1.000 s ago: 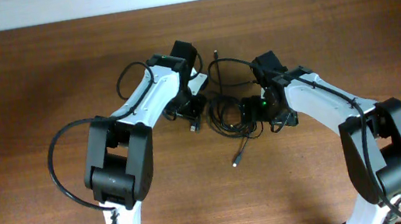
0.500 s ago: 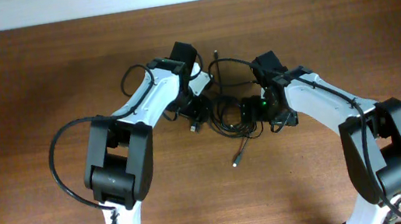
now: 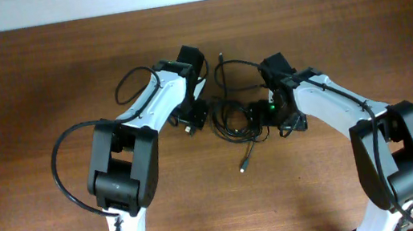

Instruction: Untangle cables

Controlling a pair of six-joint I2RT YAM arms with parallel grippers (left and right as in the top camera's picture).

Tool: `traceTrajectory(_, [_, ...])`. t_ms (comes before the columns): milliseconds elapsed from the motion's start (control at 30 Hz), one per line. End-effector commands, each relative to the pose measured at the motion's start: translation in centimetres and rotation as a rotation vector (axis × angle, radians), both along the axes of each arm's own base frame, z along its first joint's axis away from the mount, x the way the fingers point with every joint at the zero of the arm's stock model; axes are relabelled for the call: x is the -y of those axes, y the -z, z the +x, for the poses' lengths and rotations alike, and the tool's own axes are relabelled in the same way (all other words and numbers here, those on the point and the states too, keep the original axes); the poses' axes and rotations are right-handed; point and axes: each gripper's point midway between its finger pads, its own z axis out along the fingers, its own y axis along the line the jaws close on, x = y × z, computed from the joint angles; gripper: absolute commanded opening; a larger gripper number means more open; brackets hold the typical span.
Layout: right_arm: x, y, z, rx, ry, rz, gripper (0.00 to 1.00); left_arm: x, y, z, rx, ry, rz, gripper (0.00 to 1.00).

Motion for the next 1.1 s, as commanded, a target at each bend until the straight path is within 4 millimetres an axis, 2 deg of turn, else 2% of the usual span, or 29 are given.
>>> traceTrajectory(0, [-1.6, -3.4, 0.3, 0.018, -0.121, 0.14, 0.99, -1.0, -3.7, 2.1, 0.094, -0.091, -0.024, 0.86])
traceTrajectory(67, [-1.2, -4.8, 0.8, 0.03, -0.115, 0.141, 0.98, 0.1, -6.3, 2.7, 0.127, -0.096, -0.125, 0.88])
traceTrajectory(133, [-0.9, -5.9, 1.3, 0.043, -0.144, 0.192, 0.98, 4.0, -11.2, 2.7, 0.164, -0.055, -0.37, 0.99])
traceTrajectory(200, [-0.6, -6.2, 1.5, 0.041, -0.139, 0.238, 0.98, 5.2, -13.1, 3.0, 0.203, -0.033, -0.451, 0.99])
traceTrajectory(233, [0.0, -6.2, 1.8, 0.046, -0.123, 0.234, 0.98, 5.5, -13.3, 3.1, 0.209, -0.029, -0.466, 0.93])
traceTrajectory(300, [2.5, -6.0, 2.9, 0.066, -0.063, 0.204, 0.98, 6.2, -12.0, 2.2, 0.151, -0.131, -0.471, 0.52])
traceTrajectory(367, [5.0, -5.6, 3.4, 0.068, -0.01, 0.148, 0.98, 7.3, -10.8, 1.1, 0.109, -0.166, -0.463, 0.45])
traceTrajectory(400, [6.6, -5.3, 3.4, 0.066, 0.017, 0.099, 0.99, 8.5, -10.2, 0.4, 0.097, -0.182, -0.46, 0.48])
traceTrajectory(467, [8.2, -5.1, 3.7, 0.073, 0.044, 0.048, 0.98, 9.4, -9.2, -0.2, 0.131, -0.263, -0.39, 0.49])
traceTrajectory(533, [8.4, -5.1, 3.8, 0.074, 0.049, 0.046, 0.98, 10.1, -8.3, -0.9, 0.168, -0.332, -0.335, 0.49])
traceTrajectory(600, [8.4, -5.1, 3.8, 0.074, 0.049, 0.046, 0.99, 12.0, -7.3, -1.6, 0.235, -0.372, -0.315, 0.49])
traceTrajectory(633, [8.4, -5.1, 3.8, 0.074, 0.049, 0.046, 0.98, 13.6, -6.8, -2.0, 0.264, -0.373, -0.338, 0.4])
traceTrajectory(700, [8.4, -5.1, 3.8, 0.074, 0.049, 0.046, 0.98, 15.9, -6.6, -2.7, 0.285, -0.329, -0.38, 0.11])
traceTrajectory(767, [8.4, -5.1, 3.8, 0.074, 0.049, 0.046, 0.99, 17.6, -6.0, -3.6, 0.319, -0.295, -0.395, 0.12])
traceTrajectory(900, [8.4, -5.1, 3.8, 0.074, 0.049, 0.046, 0.98, 17.1, -5.2, -4.5, 0.382, -0.299, -0.313, 0.13])
traceTrajectory(967, [8.4, -5.1, 3.8, 0.074, 0.049, 0.046, 0.98, 15.4, -4.9, -4.1, 0.412, -0.343, -0.254, 0.1])
traceTrajectory(1000, [8.4, -5.1, 3.8, 0.074, 0.049, 0.046, 0.98, 14.1, -4.7, -3.5, 0.412, -0.369, -0.23, 0.0])
traceTrajectory(1067, [8.4, -5.1, 3.8, 0.074, 0.049, 0.046, 0.98, 12.5, -4.0, -3.3, 0.384, -0.399, -0.21, 0.0])
